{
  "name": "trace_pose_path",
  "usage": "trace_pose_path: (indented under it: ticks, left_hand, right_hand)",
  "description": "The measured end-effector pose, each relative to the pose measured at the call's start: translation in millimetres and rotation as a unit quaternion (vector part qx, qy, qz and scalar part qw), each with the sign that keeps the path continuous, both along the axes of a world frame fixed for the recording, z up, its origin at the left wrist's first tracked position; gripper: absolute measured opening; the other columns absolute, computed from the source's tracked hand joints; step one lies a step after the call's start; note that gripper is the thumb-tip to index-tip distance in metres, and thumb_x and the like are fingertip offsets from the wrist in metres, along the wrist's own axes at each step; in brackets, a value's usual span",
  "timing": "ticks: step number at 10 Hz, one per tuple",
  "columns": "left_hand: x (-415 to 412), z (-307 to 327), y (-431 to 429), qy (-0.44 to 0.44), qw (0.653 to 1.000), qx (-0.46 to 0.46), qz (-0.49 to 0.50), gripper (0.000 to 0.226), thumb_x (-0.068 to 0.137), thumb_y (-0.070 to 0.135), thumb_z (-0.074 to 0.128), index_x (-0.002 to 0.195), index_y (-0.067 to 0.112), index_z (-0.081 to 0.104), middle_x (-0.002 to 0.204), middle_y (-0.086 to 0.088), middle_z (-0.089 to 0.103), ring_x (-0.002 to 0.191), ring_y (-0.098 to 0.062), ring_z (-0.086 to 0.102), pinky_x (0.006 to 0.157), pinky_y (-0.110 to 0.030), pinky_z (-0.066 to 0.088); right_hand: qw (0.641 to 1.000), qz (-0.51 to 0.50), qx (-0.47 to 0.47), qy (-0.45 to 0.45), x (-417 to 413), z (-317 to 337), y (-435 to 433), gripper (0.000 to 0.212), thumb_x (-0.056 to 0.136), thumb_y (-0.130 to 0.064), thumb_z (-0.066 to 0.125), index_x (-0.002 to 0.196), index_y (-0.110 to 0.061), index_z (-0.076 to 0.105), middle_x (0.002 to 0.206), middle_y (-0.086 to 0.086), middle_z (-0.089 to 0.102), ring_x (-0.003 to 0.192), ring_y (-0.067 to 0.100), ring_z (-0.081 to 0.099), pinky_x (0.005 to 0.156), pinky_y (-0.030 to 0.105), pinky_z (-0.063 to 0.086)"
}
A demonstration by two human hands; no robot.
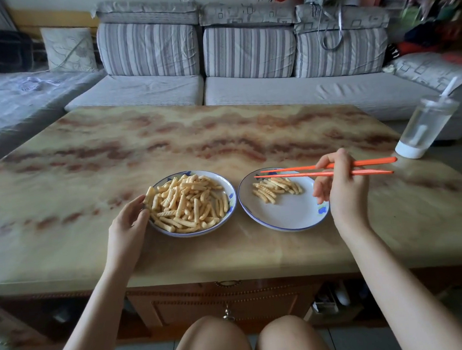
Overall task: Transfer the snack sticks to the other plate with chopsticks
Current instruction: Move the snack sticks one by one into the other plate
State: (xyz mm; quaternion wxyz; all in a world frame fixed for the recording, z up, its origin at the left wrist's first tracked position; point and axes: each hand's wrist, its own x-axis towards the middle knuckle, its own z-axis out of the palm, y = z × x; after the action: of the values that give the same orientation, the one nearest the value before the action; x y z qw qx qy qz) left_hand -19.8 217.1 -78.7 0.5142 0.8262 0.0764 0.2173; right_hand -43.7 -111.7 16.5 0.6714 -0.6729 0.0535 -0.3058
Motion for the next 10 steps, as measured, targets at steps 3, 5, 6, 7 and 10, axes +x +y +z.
trace_pose_path:
  ticks: [3,5,6,7,10]
  left_hand:
    - [-1.5,0.6,0.1,-0.001,1.000,-0.003,-0.006,0.034,0.092,0.010,0.053,0.125,0.017,0.061,0.119,0.001,0.064,0.108,-0.008,0.054,0.088,-0.020,0.037]
    - [-0.7,0.2,0.0,0.002,1.000,-0.005,0.001,0.034,0.092,0.011,0.054,0.125,0.016,0.061,0.121,0.000,0.064,0.109,-0.008,0.054,0.090,-0.021,0.036]
    - [-1.1,0.6,-0.5,0.002,1.000,-0.003,0.001,0.034,0.092,0.011,0.054,0.125,0.016,0.061,0.121,-0.001,0.064,0.109,-0.008,0.053,0.090,-0.021,0.037]
    - [-1.6,0.5,-0.4,0.002,1.000,-0.001,0.001,0.034,0.092,0.011,0.054,0.126,0.016,0.061,0.121,-0.001,0.064,0.108,-0.007,0.053,0.089,-0.020,0.036]
    - [-1.6,1.2,-0.6,0.002,1.000,-0.003,-0.003,0.034,0.092,0.011,0.053,0.126,0.016,0.060,0.120,-0.001,0.064,0.107,-0.007,0.054,0.086,-0.017,0.036]
  right_hand:
    - [0.990,0.129,-0.046,0.037,0.4,-3.9,40.9,0.047,0.104,-0.026,0.035,0.065,-0.008,0.054,0.036,0.008,0.051,0.026,0.020,0.041,0.033,0.016,0.028]
    - [0.987,0.136,-0.063,0.063,1.0,-7.1,54.0,0.047,0.103,-0.026,0.037,0.063,-0.009,0.053,0.039,0.010,0.053,0.028,0.021,0.045,0.033,0.018,0.031]
    - [0.985,0.133,-0.073,0.076,0.9,-6.5,57.9,0.047,0.103,-0.028,0.035,0.064,-0.009,0.053,0.040,0.010,0.053,0.029,0.021,0.045,0.033,0.018,0.031]
    - [0.985,0.127,-0.082,0.086,1.5,-6.0,60.4,0.048,0.104,-0.029,0.034,0.065,-0.009,0.054,0.040,0.010,0.053,0.029,0.020,0.044,0.034,0.018,0.032]
    - [0.991,0.093,-0.044,0.086,3.7,-9.6,65.1,0.050,0.104,-0.030,0.031,0.064,-0.008,0.050,0.043,0.016,0.052,0.030,0.022,0.043,0.035,0.018,0.031]
